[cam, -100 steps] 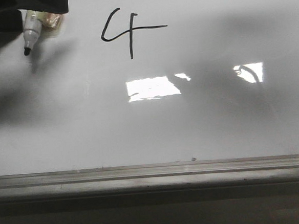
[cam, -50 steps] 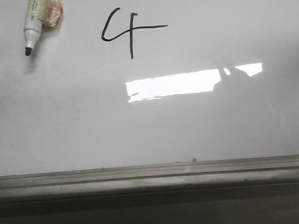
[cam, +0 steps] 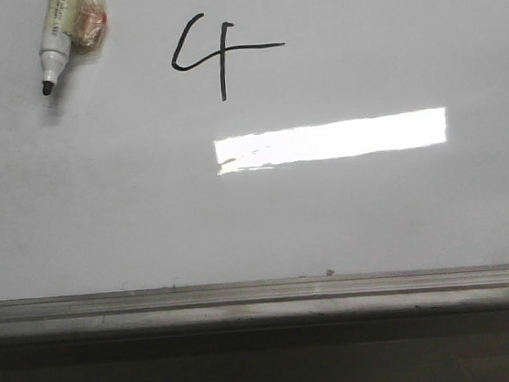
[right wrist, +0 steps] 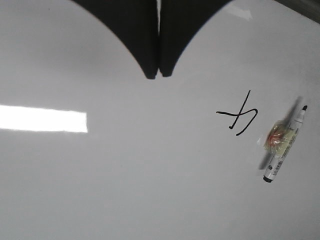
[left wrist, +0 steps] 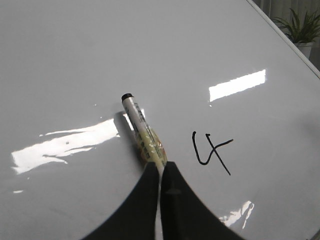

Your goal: Write number 4 on whiteboard

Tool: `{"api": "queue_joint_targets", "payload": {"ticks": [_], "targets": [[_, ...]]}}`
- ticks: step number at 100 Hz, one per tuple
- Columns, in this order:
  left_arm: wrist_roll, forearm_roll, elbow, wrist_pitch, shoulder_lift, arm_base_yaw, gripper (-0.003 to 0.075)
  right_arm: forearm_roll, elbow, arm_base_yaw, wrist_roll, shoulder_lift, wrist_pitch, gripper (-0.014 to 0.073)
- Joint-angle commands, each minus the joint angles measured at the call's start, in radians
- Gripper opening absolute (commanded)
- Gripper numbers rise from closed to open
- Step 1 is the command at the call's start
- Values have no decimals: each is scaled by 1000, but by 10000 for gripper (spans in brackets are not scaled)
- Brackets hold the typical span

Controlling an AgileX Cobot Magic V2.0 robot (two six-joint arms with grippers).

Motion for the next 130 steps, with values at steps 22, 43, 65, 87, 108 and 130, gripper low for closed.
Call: {"api": "queue_joint_targets", "payload": {"ticks": [22,43,65,87,108,130], "targets": [[-6,-36,49,-100,-62,1,-20,27,38,-7,-1,-35,-72,-66],[-6,-36,49,-100,-62,1,-20,27,38,-7,-1,-35,-56,-66],[-6,-36,49,-100,-62,1,-20,27,38,-7,-1,-35,-56,-66],[-6,-36,49,-100,-62,1,-20,27,38,-7,-1,-35,-56,-66],[-6,118,68,-107,-62,21,-20,27,38,-7,-1,-35,-56,-66],[-281,341,165,-100,-80,317,-20,27,38,-7,-1,-35,-56,-66]]}}
